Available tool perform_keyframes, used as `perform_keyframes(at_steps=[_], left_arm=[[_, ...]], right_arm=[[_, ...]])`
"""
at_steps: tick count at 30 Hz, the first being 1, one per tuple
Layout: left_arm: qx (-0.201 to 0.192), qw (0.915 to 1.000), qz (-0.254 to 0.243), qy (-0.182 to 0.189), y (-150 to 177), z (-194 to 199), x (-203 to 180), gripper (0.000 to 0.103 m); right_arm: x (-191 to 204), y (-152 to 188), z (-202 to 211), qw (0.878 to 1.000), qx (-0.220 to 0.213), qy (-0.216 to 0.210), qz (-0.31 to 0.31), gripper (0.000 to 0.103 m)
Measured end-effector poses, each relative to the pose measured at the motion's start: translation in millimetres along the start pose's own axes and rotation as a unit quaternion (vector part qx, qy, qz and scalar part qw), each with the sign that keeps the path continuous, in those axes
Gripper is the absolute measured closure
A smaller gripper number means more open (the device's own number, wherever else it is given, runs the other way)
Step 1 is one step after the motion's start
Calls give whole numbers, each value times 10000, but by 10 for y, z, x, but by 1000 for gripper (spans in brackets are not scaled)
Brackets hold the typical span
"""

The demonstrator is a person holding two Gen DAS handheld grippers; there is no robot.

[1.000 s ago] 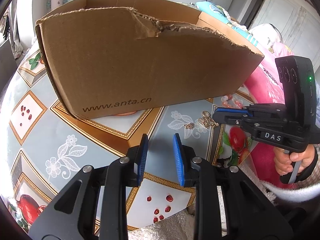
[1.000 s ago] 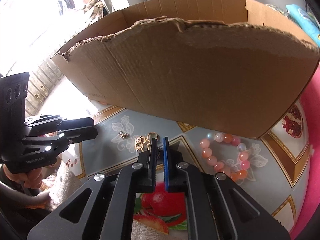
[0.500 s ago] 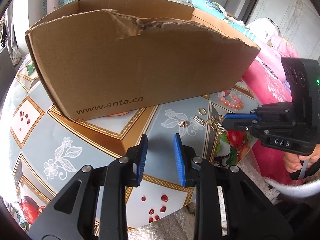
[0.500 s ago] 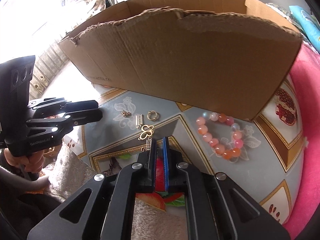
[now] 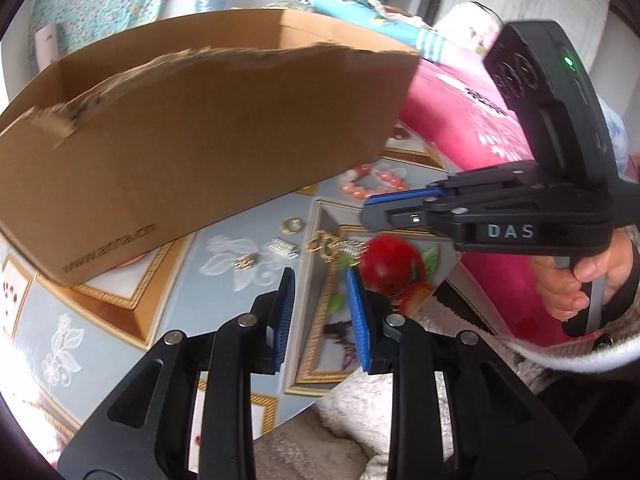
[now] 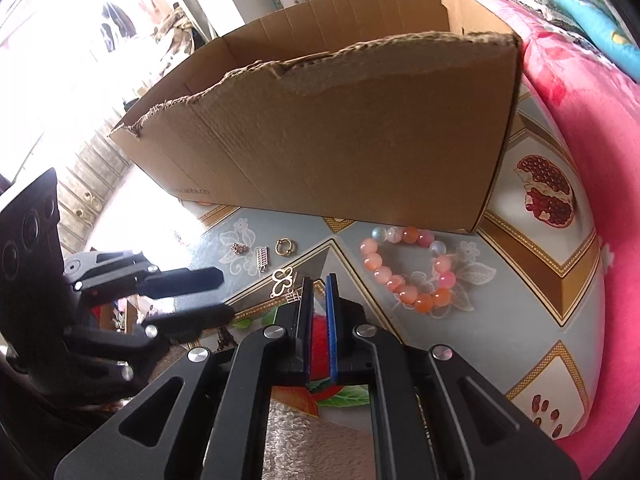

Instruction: Organize jewelry

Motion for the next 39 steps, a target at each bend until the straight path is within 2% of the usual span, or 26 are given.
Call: perform_keyframes(at_steps=[4,9,22,27,31,39], left_arm=[[25,9995,-305,15,-39,-101,-187,78],[117,9991,-391,-75,-72,-240,-245,78],[106,9945,-872,-573,-157,-400,-310,78],[158,9944,-849,-611,-169,-396,-287,79],[200,9945,-812,-628,-193,-420,-276,90],[230,9955,-731,-566,-176,-380,-249,92]], right_arm=[[-73,33,14,9999,-26,-99,-136,97],[-156,58,37,9995,-74,-174,-248,97],[-381,90,74,9989,-83,-269,-380,96],[-401,76,86,9986,-114,-296,-423,96],[-423,73,102,9985,-130,-297,-442,96],[-455,82,122,9984,-161,-300,-457,96]])
Point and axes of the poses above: each gripper's, at about its wrist camera, not at the fingertips, and z roughly against the way its jaws point, x to its left, y to its underside, the point moved 9 cm from there along -z, roughly the way its jaws point, and after that the axes turned 1 degree about -x, right-handed, at the moved point
